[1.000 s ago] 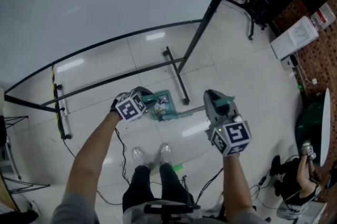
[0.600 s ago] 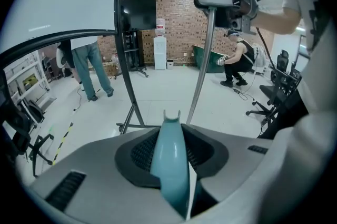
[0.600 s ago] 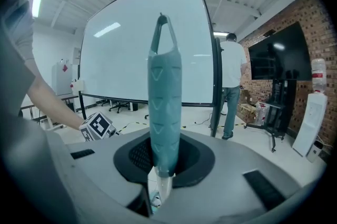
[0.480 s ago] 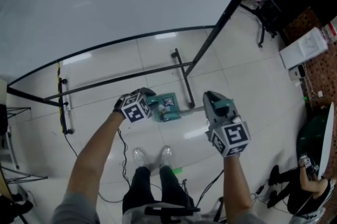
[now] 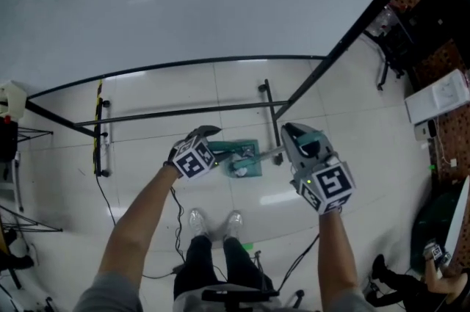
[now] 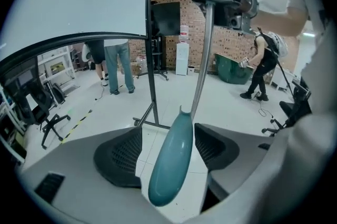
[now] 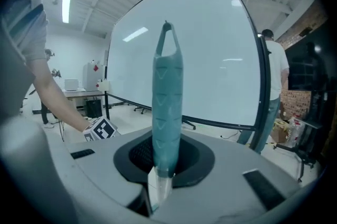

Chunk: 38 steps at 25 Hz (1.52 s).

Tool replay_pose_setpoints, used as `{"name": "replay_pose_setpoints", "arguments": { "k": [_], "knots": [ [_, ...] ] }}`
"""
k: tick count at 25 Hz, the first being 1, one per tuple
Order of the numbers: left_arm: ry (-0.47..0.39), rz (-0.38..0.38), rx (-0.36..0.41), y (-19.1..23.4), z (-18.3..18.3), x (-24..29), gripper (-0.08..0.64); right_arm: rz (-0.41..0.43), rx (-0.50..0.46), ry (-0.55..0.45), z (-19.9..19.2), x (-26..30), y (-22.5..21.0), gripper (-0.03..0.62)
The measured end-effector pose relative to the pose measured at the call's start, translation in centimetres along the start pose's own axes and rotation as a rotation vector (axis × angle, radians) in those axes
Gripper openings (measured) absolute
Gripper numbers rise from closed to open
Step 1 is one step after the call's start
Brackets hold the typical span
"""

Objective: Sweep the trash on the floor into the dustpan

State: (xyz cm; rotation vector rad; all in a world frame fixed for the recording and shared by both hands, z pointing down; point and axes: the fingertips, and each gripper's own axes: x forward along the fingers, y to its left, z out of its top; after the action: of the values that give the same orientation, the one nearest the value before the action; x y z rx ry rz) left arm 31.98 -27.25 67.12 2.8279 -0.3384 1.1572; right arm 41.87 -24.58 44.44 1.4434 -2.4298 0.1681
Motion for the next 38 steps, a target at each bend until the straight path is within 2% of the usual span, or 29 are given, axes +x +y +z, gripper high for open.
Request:
{"name": "replay_pose_setpoints", "arguments": {
  "k": [4,8,14,19,26,32,38],
  "knots": [
    [-0.038,0.057,-0.122,0.9,-0.7,-2.4,0.302,0.109,-0.048,-0.038,1.7,1.6,1.4,0.034],
    [-0.084,0.099,-0.259,0.6,-2.2,-3.9,0.307,0.188,-0.082,-0.023,2.5,2.7,2.7,0.034],
    [-0.122,0.195,-0.409,-0.2,-4.2,-4.3,0.307,0.311,-0.131,-0.054,3.7,4.6,6.0,0.034],
    [-0.141,0.2,-0.511,-1.9,-5.1,-2.5,0.308,0.37,-0.145,-0.063,4.4,5.9,7.1,0.034],
    [-0.174,0.235,-0.541,-2.6,-4.2,0.3,0.308,0.435,-0.093,-0.118,5.6,6.2,8.7,0.034],
    [-0.223,0.263,-0.515,-2.1,-1.8,1.9,0.308,0.469,-0.038,-0.135,4.9,7.2,8.1,0.034],
    [-0.211,0.29,-0.499,-1.6,-1.0,3.5,0.308,0.497,0.002,-0.158,4.7,8.2,6.9,0.033]
  ]
}}
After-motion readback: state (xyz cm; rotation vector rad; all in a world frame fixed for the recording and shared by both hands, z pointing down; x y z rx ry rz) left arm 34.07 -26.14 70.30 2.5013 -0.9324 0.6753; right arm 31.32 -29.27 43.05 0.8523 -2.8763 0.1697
